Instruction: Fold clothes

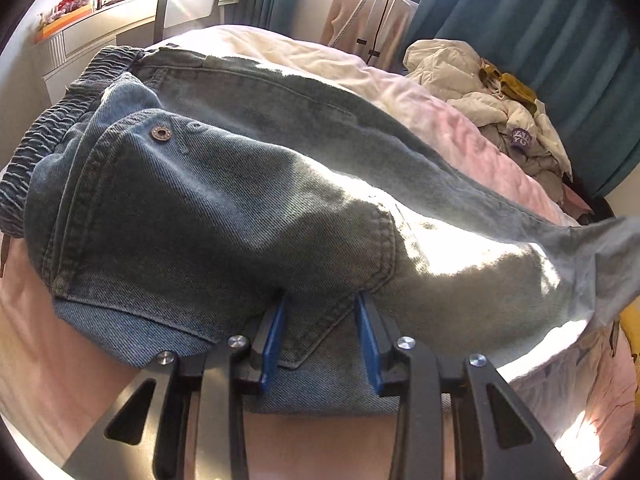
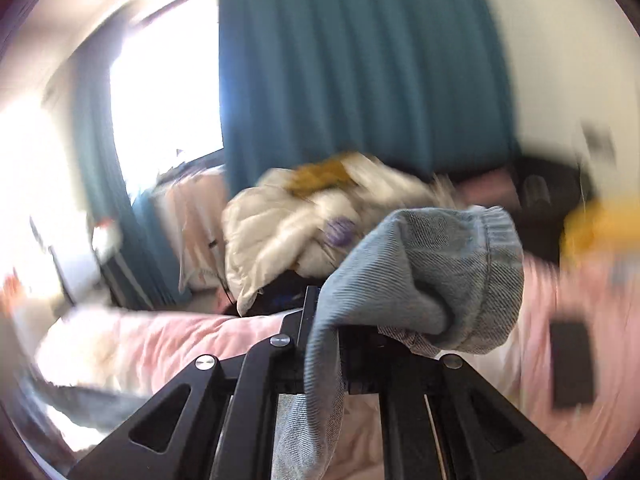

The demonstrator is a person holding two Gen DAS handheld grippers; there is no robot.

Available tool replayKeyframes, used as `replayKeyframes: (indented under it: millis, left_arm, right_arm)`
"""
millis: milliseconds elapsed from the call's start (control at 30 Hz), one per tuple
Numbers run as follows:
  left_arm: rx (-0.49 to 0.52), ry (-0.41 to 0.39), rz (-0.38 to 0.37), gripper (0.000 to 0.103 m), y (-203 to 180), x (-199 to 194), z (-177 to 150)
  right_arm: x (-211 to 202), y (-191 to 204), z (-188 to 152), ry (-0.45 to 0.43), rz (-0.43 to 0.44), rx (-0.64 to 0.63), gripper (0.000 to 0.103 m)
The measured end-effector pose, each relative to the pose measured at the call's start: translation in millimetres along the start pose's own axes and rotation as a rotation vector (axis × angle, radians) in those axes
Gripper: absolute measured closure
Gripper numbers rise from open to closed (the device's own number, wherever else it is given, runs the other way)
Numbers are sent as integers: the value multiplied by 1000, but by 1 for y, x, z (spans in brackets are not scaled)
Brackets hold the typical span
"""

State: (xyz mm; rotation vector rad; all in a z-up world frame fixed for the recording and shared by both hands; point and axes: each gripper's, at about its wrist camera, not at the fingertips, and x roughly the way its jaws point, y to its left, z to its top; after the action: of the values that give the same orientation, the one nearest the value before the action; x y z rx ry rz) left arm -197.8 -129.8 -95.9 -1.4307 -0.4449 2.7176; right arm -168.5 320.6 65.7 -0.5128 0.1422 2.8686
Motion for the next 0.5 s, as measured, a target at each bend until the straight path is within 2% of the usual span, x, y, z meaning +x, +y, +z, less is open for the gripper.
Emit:
replayKeyframes:
  millis: [100, 167, 267, 333, 467, 500]
  left_arm:
    - [-39, -32, -29, 68, 11, -11, 3]
    - [-79, -58, -47, 68, 20, -20, 4]
    - [-117, -88, -60, 68, 32, -31, 2]
    - [-131, -104, -69, 68, 37, -37, 0]
    - [-157, -123, -99, 68, 42, -43, -1]
    - [-162, -128, -108, 68, 43, -45, -1]
  right_arm:
    - [-14, 81, -4, -12, 27, -224, 96]
    - [-22, 134, -26, -5, 53, -361, 96]
    - [-35, 200, -82, 23, 114, -555, 96]
    - [-37, 231, -130, 80, 165, -662, 96]
    - [-28, 269, -222, 229, 200, -834, 96]
    - [-27, 270, -231, 222, 192, -849, 95]
